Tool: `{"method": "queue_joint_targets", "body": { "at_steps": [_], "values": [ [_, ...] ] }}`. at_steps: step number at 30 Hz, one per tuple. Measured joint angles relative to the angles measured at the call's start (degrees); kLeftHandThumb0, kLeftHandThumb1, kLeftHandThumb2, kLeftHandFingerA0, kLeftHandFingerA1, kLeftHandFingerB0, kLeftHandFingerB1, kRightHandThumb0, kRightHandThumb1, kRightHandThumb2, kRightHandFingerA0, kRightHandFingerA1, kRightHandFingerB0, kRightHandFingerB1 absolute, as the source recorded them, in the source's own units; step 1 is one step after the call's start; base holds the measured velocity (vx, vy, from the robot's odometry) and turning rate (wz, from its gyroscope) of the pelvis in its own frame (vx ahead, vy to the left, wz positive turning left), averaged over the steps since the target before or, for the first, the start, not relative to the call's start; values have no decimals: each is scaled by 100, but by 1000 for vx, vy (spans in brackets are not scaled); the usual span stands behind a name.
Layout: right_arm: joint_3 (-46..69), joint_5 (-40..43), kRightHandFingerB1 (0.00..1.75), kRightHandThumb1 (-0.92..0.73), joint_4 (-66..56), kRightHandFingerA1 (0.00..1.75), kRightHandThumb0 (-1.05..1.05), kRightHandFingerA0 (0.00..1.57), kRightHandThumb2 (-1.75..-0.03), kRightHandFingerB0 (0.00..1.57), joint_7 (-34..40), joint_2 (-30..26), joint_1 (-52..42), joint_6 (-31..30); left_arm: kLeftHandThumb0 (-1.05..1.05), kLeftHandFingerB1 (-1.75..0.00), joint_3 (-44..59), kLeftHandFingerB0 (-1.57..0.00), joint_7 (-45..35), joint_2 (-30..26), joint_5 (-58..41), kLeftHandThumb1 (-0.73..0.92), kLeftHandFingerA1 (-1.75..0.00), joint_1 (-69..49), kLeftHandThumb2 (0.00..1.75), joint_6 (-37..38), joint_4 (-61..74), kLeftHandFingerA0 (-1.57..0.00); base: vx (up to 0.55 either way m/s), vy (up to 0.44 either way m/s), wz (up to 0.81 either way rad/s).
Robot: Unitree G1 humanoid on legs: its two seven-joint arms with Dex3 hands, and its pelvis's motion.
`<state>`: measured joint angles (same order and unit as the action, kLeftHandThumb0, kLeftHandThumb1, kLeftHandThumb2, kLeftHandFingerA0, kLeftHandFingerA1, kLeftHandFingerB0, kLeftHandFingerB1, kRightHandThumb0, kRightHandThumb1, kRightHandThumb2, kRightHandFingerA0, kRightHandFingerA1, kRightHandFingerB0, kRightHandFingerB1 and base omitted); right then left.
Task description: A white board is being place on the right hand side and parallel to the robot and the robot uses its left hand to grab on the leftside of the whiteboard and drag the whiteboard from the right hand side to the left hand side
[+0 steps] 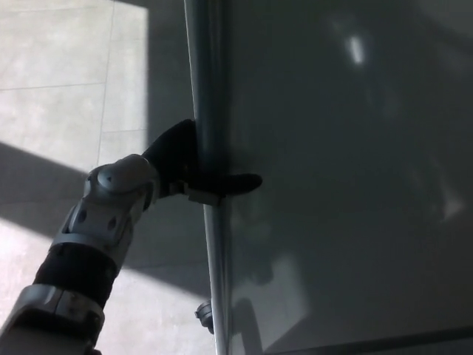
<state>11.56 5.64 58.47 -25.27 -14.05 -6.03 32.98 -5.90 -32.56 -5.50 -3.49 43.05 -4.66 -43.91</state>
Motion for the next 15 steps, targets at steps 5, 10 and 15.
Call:
{"method": "queue_joint_targets", "body": {
  "at_steps": [5,10,15],
  "values": [
    [-5,-5,65,-78,-37,96,-57,77,-81,22,50,4,-16,-72,-30,-53,28,-92,-291,-304,-39,61,-67,-116,59,2,93,-100,0,0,0],
    [15,5,65,-77,8,95,-55,74,-81,22,32,6,-11,-88,-28,-57,69,-90,-644,-663,-131,63,-65,-219,60,1,195,-98,0,0,0],
    [3,-6,64,-64,33,92,-58,76,-113,24,36,6,8,-80,-17,-59,115,-88,-963,-1015,-221,66,-65,-287,60,-30,248,-96,0,0,0]
  ]
}}
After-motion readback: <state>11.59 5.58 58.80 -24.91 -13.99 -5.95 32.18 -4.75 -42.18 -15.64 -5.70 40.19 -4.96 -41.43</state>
